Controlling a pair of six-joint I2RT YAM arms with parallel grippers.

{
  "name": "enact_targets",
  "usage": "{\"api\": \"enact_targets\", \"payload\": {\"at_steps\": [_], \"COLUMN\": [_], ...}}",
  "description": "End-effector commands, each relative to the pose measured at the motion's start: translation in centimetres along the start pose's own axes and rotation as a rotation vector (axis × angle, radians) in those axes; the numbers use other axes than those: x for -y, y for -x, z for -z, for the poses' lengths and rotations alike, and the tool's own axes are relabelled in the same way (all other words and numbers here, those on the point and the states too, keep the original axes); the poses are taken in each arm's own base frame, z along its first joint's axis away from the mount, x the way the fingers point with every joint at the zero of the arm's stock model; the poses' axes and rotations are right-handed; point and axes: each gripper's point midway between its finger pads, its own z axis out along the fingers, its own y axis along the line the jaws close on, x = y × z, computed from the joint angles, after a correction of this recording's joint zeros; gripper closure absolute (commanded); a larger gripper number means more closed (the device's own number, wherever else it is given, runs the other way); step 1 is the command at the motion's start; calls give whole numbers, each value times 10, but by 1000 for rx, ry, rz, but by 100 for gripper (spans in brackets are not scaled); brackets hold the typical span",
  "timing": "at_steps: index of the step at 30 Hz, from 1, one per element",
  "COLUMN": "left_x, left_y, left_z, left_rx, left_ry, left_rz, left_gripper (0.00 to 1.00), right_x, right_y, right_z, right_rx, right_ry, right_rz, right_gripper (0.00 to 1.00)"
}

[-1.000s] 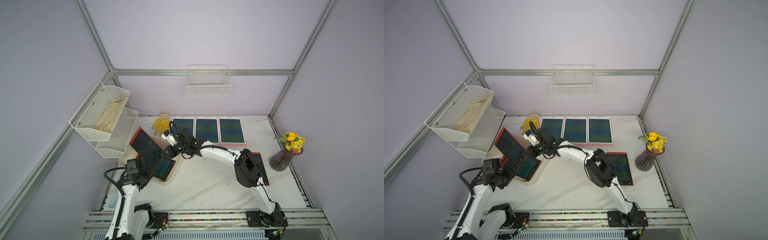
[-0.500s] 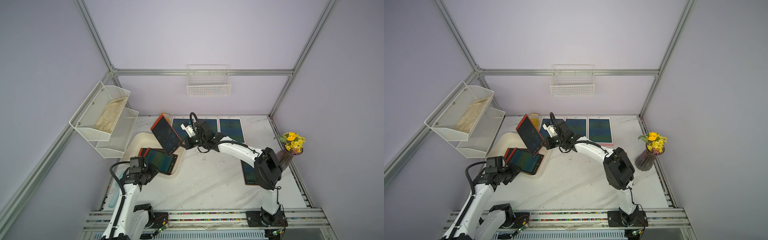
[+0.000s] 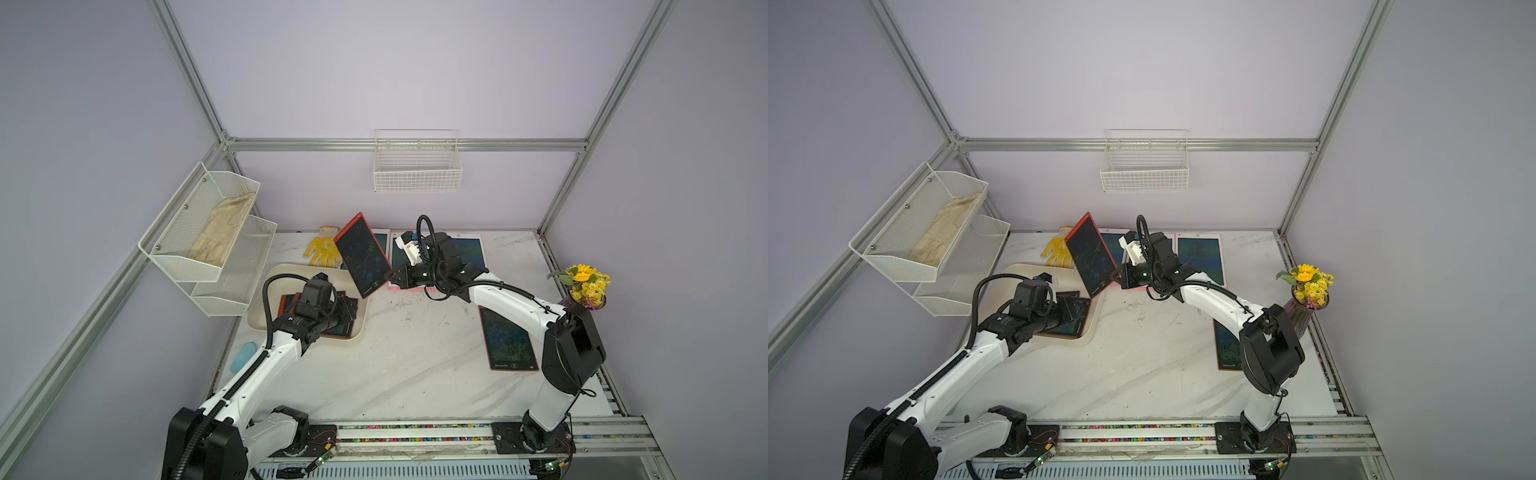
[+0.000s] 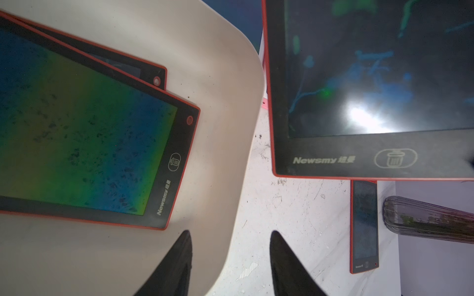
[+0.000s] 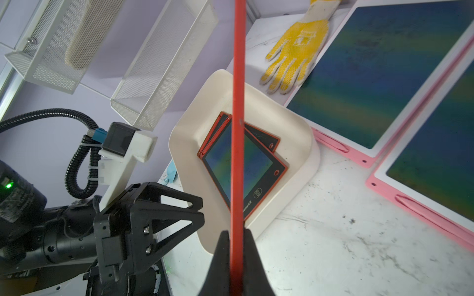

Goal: Take out the writing tablet from the storage box
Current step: Adjust the storage box at the center of the board.

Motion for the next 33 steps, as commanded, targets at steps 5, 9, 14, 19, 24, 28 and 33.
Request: {"api": "enact_targets", "payload": {"at_steps": [5,9,14,19,24,28,33], "left_x": [66,94,107,116,122,133,149], "left_y": [39,37,40,42,40,37,36], "left_z": [3,-5,-8,-7,-12,-19,-23], "left_rx": [108,95,102,125,116,106,116], "left_ry": [-195,-287,-316,-371,-399,-467,-560], "left_rz": [-114,-168,-205,-219,-230,-240,-255], "left_gripper": [47,47,47,46,45,43,41], "right_x": [1,11,17,26,33,39,42], "right_y": [22,15,8,1,-1,-3,-2], "right_z": [55,73,84,89,97,102,114], "right_rx": [101,105,102,98,108,110,122], "right_ry": [38,40,44,33,20,18,29], "right_rz": [0,-27,-43,-63,-73,-84,-87], "right_gripper": [100,100,100,100,100,100,100]}}
